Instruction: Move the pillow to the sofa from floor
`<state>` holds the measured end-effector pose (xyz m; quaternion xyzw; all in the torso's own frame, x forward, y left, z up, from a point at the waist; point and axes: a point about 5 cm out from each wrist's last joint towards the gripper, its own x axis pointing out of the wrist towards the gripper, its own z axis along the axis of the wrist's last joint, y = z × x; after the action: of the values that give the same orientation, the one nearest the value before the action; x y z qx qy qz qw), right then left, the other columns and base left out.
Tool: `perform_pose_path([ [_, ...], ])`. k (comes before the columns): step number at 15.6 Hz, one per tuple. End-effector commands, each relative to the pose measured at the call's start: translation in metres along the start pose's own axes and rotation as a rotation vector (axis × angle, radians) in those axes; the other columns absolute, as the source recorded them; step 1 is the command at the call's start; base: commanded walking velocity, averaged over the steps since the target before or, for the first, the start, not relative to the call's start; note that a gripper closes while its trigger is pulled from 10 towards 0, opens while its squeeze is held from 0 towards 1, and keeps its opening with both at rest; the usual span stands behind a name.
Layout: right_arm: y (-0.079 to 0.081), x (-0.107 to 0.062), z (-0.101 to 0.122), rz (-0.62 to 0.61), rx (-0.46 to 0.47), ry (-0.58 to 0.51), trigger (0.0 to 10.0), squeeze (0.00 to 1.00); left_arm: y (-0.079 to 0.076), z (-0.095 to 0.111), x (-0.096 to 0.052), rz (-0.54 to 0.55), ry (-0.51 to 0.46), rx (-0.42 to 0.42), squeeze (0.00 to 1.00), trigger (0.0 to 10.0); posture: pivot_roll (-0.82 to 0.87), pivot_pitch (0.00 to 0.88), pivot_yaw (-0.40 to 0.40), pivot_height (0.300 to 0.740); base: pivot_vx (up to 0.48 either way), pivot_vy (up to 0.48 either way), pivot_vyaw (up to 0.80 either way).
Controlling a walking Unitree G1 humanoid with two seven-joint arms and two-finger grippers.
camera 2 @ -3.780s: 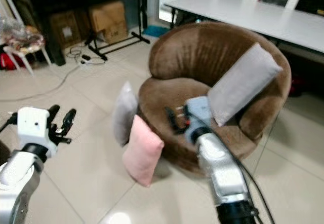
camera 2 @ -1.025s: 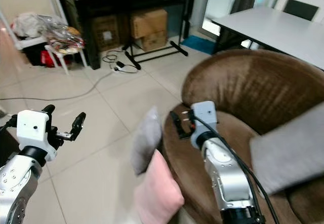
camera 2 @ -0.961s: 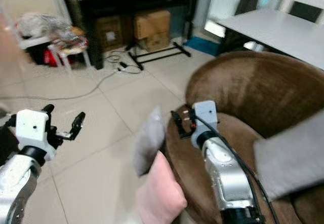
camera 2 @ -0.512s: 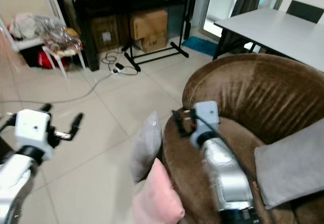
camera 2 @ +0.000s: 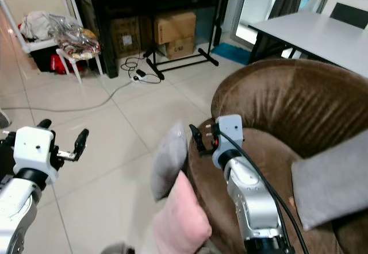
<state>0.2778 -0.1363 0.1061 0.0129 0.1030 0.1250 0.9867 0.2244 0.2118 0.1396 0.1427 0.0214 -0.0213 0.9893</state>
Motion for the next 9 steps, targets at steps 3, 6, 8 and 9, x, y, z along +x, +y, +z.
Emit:
perform_pose_path([
  [3,-0.0045,0.0008,-0.0031,-0.018,0.007,0.009,10.0,1.0,-0.0052,0.001,0.0,0.006,-0.006,0.008,0.01,10.0,0.02,0.0,-0.036,0.615,0.0,0.0,0.0],
  [6,-0.0035,0.0011,-0.004,-0.016,0.0,0.011,10.0,1.0,-0.0045,-0.0002,0.0001,0.025,-0.008,0.02,0.0,10.0,0.03,0.0,-0.047,0.585,0.0,0.0,0.0],
  [8,-0.0041,0.0016,-0.0034,-0.015,-0.006,0.003,10.0,1.0,-0.0011,-0.0009,-0.0007,0.044,-0.009,0.028,0.0,10.0,0.03,0.0,-0.051,0.58,0.0,0.0,0.0],
  [9,-0.0058,0.0022,-0.0033,-0.021,-0.011,-0.001,10.0,1.0,0.0036,-0.002,-0.0016,0.063,-0.008,0.029,0.0,10.0,0.03,0.0,-0.058,0.58,0.0,0.0,0.0],
])
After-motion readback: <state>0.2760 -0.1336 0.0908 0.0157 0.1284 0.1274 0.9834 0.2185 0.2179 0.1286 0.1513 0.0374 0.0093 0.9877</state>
